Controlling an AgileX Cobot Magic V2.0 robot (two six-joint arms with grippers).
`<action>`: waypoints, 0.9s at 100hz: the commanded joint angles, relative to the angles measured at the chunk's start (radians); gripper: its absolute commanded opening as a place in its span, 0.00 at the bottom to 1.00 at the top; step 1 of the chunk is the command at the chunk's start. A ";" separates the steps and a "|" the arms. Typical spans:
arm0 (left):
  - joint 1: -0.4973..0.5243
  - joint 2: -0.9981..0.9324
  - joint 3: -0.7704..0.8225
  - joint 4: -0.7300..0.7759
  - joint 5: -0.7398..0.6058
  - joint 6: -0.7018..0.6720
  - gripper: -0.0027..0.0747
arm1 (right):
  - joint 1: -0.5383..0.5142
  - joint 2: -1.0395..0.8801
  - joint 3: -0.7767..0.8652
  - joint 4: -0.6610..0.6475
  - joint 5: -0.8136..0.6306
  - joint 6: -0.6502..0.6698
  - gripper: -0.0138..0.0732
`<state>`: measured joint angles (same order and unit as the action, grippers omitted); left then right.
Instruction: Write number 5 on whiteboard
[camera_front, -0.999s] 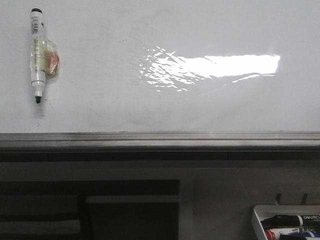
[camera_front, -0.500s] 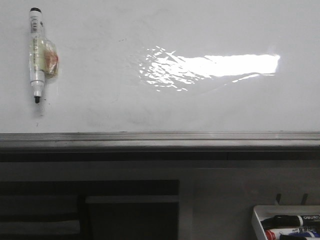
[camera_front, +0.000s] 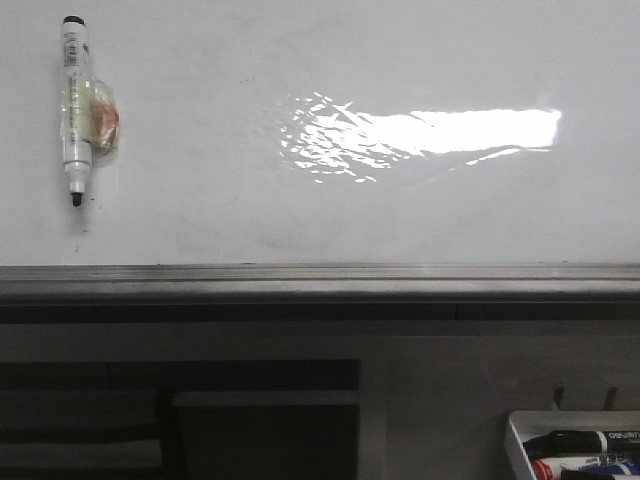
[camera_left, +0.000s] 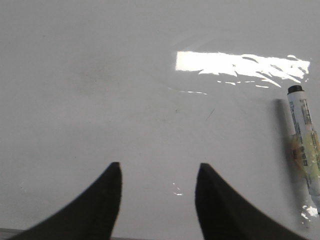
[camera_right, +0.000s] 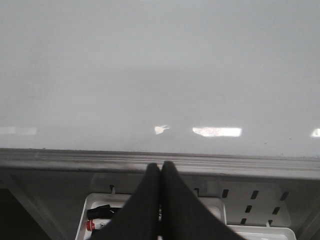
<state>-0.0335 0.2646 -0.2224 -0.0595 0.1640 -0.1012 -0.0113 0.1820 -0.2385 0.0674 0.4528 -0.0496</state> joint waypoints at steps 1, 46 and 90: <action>-0.002 0.056 -0.022 -0.026 -0.116 -0.007 0.59 | 0.006 0.018 -0.035 -0.010 -0.084 -0.011 0.09; -0.366 0.444 -0.028 0.047 -0.480 0.009 0.59 | 0.006 0.018 -0.035 -0.010 -0.058 -0.011 0.09; -0.572 0.793 -0.076 -0.041 -0.750 -0.054 0.55 | 0.006 0.018 -0.035 -0.010 -0.058 -0.011 0.09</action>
<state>-0.5976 1.0282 -0.2462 -0.0863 -0.4865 -0.1138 -0.0073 0.1820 -0.2385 0.0670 0.4612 -0.0496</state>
